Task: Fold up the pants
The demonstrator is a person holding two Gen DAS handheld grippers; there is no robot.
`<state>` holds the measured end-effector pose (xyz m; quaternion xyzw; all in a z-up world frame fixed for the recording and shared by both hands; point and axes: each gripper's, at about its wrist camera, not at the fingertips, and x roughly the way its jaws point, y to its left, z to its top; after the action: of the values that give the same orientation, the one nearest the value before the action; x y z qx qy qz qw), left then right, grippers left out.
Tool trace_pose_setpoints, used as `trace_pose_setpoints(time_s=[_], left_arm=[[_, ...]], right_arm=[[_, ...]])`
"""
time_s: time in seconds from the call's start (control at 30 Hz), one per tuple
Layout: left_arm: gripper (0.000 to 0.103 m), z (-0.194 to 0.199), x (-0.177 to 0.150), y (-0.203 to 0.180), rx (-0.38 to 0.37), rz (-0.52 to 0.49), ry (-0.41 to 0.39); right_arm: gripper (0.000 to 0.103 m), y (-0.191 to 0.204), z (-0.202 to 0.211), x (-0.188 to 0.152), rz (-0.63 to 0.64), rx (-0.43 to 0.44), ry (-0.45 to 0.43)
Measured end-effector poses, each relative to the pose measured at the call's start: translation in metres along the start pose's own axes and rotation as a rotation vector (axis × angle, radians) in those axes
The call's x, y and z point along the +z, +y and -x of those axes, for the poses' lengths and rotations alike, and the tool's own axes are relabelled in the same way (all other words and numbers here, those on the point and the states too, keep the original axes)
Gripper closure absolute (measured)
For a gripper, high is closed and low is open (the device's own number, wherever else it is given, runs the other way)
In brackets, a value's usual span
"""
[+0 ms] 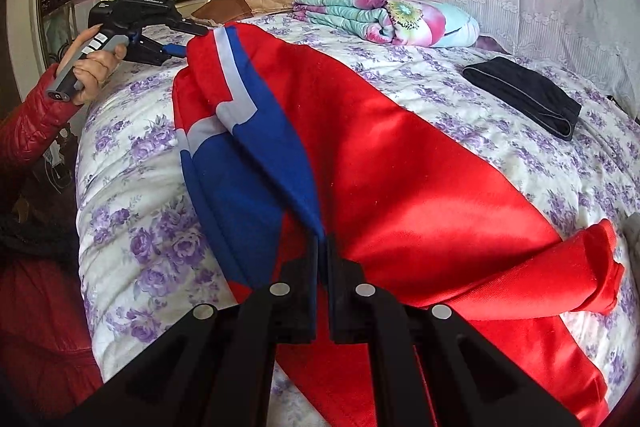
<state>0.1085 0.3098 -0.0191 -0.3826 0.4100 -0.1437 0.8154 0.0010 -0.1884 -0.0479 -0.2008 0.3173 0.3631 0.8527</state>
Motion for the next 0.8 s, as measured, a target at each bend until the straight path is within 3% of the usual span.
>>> trace_pose_setpoints(time_s=[0.07,0.1,0.13,0.17,0.27,0.33,0.37,0.4,0.47,0.57,0.8], left_arm=[[0.062,0.003,-0.005,-0.004,0.022,-0.009,0.007],[0.056,0.004,-0.007,-0.004,0.018,-0.002,0.012],[0.046,0.004,-0.01,-0.004,0.005,0.014,0.018],[0.026,0.002,-0.012,-0.002,-0.01,0.039,0.021],[0.023,-0.006,-0.017,-0.002,-0.017,0.071,0.02],[0.028,-0.01,-0.015,-0.005,0.021,0.06,-0.012],[0.037,-0.01,-0.014,-0.005,0.029,0.062,-0.025],[0.055,-0.007,-0.011,-0.007,0.032,0.061,-0.045],[0.065,-0.003,-0.008,-0.009,0.03,0.052,-0.063],[0.065,-0.001,-0.008,-0.016,0.073,0.022,-0.058],[0.075,0.014,-0.013,-0.011,0.077,0.047,-0.084]], right_arm=[[0.099,0.001,0.0,0.0,0.003,-0.003,0.0],[0.098,0.0,-0.001,0.0,0.003,-0.003,0.0],[0.098,0.0,-0.001,0.0,0.003,-0.002,0.0],[0.098,0.0,-0.001,0.0,0.001,-0.001,0.0],[0.098,-0.001,-0.002,0.0,-0.006,0.004,0.001],[0.098,-0.002,-0.001,0.001,-0.007,0.006,0.0],[0.098,-0.002,-0.001,0.0,-0.007,0.005,-0.002],[0.098,-0.001,-0.001,0.0,-0.007,0.003,-0.002],[0.098,-0.001,-0.002,0.0,-0.005,0.002,0.0],[0.098,-0.002,-0.002,0.0,-0.013,0.008,0.001],[0.097,0.003,0.01,0.001,0.005,0.01,-0.031]])
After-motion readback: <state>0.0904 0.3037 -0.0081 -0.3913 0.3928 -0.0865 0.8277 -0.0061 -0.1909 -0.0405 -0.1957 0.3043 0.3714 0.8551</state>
